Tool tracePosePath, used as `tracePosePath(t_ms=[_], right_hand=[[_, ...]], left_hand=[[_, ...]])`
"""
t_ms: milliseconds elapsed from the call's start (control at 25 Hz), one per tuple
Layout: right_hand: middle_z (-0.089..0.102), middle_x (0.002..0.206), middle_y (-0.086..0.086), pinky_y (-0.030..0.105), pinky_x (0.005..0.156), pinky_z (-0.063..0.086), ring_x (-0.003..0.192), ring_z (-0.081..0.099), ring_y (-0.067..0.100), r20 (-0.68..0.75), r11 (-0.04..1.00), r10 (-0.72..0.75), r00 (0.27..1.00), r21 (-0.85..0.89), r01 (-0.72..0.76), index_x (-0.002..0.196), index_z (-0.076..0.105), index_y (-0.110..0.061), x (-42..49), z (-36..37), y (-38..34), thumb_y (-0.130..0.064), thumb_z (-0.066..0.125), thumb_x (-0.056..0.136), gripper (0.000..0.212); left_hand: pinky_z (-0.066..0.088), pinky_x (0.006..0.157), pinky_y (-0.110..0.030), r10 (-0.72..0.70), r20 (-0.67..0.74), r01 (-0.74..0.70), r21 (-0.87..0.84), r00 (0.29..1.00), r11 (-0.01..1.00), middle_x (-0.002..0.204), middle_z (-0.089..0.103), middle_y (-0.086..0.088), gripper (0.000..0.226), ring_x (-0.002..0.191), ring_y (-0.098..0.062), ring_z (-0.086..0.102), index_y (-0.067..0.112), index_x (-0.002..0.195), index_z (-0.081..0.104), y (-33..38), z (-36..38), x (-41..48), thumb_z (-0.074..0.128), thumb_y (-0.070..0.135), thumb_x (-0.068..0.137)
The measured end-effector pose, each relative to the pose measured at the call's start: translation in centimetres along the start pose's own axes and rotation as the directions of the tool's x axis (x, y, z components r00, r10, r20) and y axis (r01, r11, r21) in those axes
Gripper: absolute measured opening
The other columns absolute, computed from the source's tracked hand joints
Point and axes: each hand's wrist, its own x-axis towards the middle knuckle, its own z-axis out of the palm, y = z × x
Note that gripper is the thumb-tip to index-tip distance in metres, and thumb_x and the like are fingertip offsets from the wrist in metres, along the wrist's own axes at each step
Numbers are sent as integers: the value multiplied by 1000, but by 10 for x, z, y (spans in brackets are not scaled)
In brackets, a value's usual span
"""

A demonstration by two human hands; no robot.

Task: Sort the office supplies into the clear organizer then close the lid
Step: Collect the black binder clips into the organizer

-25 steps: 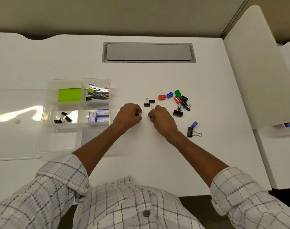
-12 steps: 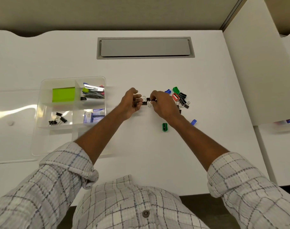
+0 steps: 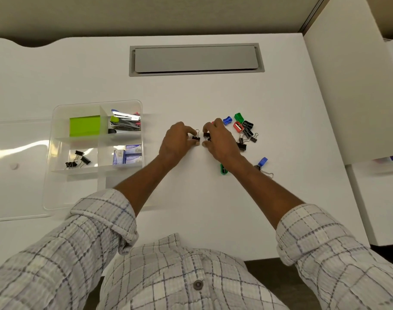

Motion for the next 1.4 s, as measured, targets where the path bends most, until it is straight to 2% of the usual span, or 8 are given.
tracePosePath(t_ms=[200,360,480,560,760,920,1160,1400], right_hand=[[58,107,5,34,66,50,81,60,23,-2,1000,6,1000,4,-6,105,50,-14,-1,-4,-1,-14,74,85,31],[64,94,0,30,68,47,80,61,18,-16,979,116,993,169,-112,105,55,-16,-1,-8,-1,-21,75,87,27],[65,89,2,31,71,53,72,58,13,141,720,320,937,606,-337,110,67,-8,1,-16,-4,-20,75,87,27],[64,85,5,26,65,54,65,55,13,310,413,394,865,782,-468,106,70,-3,0,-22,-9,-18,71,92,21],[60,86,8,28,75,60,72,59,16,501,-48,316,806,856,-514,92,65,-2,-8,-33,-33,-22,56,102,25],[59,86,13,33,84,61,77,61,20,536,-186,206,819,843,-505,97,62,2,-16,-35,-67,-31,50,104,35],[61,100,17,41,95,57,90,65,25,573,-160,128,810,818,-553,111,64,2,-22,-26,-125,-44,51,102,48],[58,103,18,38,89,59,99,59,28,611,-106,51,790,790,-604,109,63,2,-19,1,-202,-43,52,101,47]], left_hand=[[47,73,-35,105,23,-108,168,994,980,92,56,-5,24,85,-21,56,22,113,76,2,-5,-8,65,34,94],[47,74,-30,-120,-158,82,-228,980,970,80,67,-3,24,78,-16,60,15,92,78,10,-15,-12,63,33,93],[36,52,-23,-404,179,388,-754,897,529,68,54,2,22,56,-12,43,13,74,68,18,-28,-15,60,26,89],[43,54,-19,-359,389,466,-870,848,158,75,56,-2,19,59,-11,50,9,81,65,19,-38,-22,54,21,90],[62,79,-29,-239,395,371,-918,887,-139,96,73,-8,22,98,-24,67,2,98,68,13,-53,-41,51,16,97],[61,84,-30,-212,356,320,-929,910,-187,93,72,-13,16,93,-25,71,2,94,69,4,-73,-60,58,13,94],[61,86,-32,-225,315,265,-938,922,-225,101,71,-21,24,98,-32,71,-4,105,63,-36,-120,-87,53,13,92],[61,71,-23,-453,126,212,-966,883,145,85,71,-13,14,76,-22,75,1,86,66,-105,-174,-107,57,11,91]])
